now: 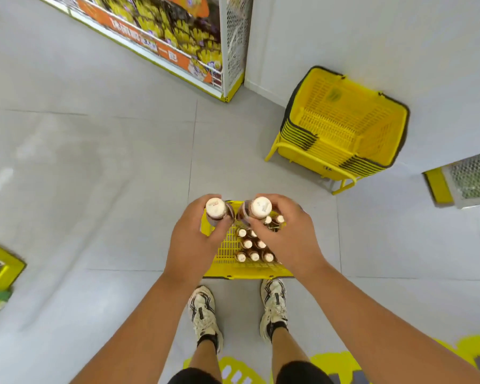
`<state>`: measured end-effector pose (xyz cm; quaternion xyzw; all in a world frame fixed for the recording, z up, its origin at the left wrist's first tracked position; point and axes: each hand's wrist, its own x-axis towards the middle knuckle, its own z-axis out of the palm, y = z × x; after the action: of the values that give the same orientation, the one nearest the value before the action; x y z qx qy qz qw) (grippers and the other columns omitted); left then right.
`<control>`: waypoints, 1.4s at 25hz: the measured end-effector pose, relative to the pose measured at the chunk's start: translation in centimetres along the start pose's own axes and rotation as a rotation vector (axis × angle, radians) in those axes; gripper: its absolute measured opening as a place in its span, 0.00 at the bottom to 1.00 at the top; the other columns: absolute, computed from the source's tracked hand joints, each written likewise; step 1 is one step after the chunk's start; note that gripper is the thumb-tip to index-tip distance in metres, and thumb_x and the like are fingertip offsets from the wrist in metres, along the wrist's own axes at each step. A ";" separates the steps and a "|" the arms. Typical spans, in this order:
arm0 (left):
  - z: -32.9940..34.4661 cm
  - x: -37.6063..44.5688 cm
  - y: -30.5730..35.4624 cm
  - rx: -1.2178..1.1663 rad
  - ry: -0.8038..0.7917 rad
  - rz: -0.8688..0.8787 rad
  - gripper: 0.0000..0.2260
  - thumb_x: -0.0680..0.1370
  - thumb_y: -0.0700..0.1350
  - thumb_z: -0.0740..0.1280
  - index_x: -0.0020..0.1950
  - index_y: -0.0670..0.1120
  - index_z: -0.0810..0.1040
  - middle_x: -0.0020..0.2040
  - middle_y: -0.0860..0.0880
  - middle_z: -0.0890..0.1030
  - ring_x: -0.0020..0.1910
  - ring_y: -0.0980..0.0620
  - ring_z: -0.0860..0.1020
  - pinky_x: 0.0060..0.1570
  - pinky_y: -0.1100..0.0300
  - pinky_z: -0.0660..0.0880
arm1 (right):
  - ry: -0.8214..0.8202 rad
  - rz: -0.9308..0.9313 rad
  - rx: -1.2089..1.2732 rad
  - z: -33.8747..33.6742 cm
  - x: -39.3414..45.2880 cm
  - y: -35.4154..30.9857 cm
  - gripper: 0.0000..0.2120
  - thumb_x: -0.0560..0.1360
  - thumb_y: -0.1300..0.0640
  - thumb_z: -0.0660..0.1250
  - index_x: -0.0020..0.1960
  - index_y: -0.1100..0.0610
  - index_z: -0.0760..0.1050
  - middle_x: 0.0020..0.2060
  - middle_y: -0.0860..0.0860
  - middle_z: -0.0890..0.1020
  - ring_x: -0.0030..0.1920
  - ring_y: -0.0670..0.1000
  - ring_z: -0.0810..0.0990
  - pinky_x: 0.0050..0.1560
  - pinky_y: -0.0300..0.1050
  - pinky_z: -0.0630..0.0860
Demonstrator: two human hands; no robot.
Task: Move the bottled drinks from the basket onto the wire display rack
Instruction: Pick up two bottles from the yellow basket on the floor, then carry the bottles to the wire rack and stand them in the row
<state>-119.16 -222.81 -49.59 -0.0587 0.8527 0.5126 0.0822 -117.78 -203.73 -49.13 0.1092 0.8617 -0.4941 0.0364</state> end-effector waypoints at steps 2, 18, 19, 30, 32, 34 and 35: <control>-2.6 -1.4 5.0 -0.030 -0.017 0.040 0.16 0.77 0.44 0.75 0.63 0.55 0.78 0.59 0.59 0.82 0.61 0.59 0.79 0.63 0.53 0.76 | 0.037 -0.007 0.018 -3.0 -1.4 -4.4 0.15 0.71 0.52 0.79 0.56 0.46 0.80 0.51 0.40 0.84 0.55 0.39 0.81 0.55 0.35 0.76; -19.9 -10.8 30.0 -0.208 0.214 0.312 0.17 0.78 0.41 0.74 0.62 0.59 0.78 0.54 0.58 0.85 0.53 0.56 0.83 0.57 0.53 0.80 | -0.075 -0.429 0.158 -20.1 -6.0 -31.9 0.14 0.71 0.55 0.79 0.54 0.43 0.82 0.51 0.42 0.87 0.53 0.44 0.85 0.58 0.53 0.82; -20.8 -11.0 31.7 -0.216 0.232 0.335 0.17 0.78 0.42 0.73 0.61 0.59 0.78 0.54 0.58 0.85 0.53 0.56 0.83 0.56 0.54 0.80 | -0.093 -0.459 0.175 -20.8 -5.9 -33.4 0.13 0.71 0.55 0.79 0.53 0.43 0.82 0.50 0.44 0.87 0.53 0.46 0.86 0.58 0.55 0.82; -29.8 -16.1 43.7 -0.243 0.497 0.423 0.14 0.75 0.44 0.77 0.54 0.60 0.81 0.49 0.61 0.86 0.47 0.60 0.84 0.43 0.68 0.78 | -0.343 -0.717 0.264 -26.2 -5.7 -50.1 0.08 0.73 0.56 0.78 0.51 0.52 0.86 0.46 0.50 0.89 0.51 0.56 0.87 0.59 0.60 0.81; -31.8 -17.8 43.6 -0.220 0.564 0.389 0.14 0.74 0.45 0.77 0.53 0.61 0.81 0.50 0.61 0.86 0.47 0.58 0.85 0.45 0.64 0.81 | -0.411 -0.763 0.278 -24.6 -6.3 -52.2 0.07 0.73 0.58 0.78 0.50 0.52 0.86 0.45 0.51 0.89 0.51 0.56 0.87 0.58 0.58 0.81; -34.4 -19.6 42.9 -0.207 0.647 0.365 0.14 0.74 0.47 0.78 0.55 0.61 0.82 0.51 0.60 0.86 0.49 0.55 0.85 0.51 0.54 0.82 | -0.489 -0.805 0.270 -22.1 -7.1 -54.3 0.08 0.73 0.59 0.78 0.51 0.52 0.86 0.45 0.51 0.89 0.51 0.56 0.87 0.58 0.57 0.81; -36.0 -20.7 42.3 -0.209 0.695 0.350 0.14 0.74 0.47 0.78 0.56 0.60 0.82 0.52 0.58 0.86 0.50 0.53 0.85 0.53 0.49 0.83 | -0.532 -0.822 0.278 -20.4 -7.7 -55.4 0.08 0.73 0.59 0.78 0.51 0.52 0.86 0.46 0.51 0.89 0.51 0.56 0.87 0.59 0.57 0.81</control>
<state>-109.54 -234.48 7.69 -0.0905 0.7701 0.5523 -0.3060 -121.78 -214.36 9.31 -0.3649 0.7204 -0.5884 0.0422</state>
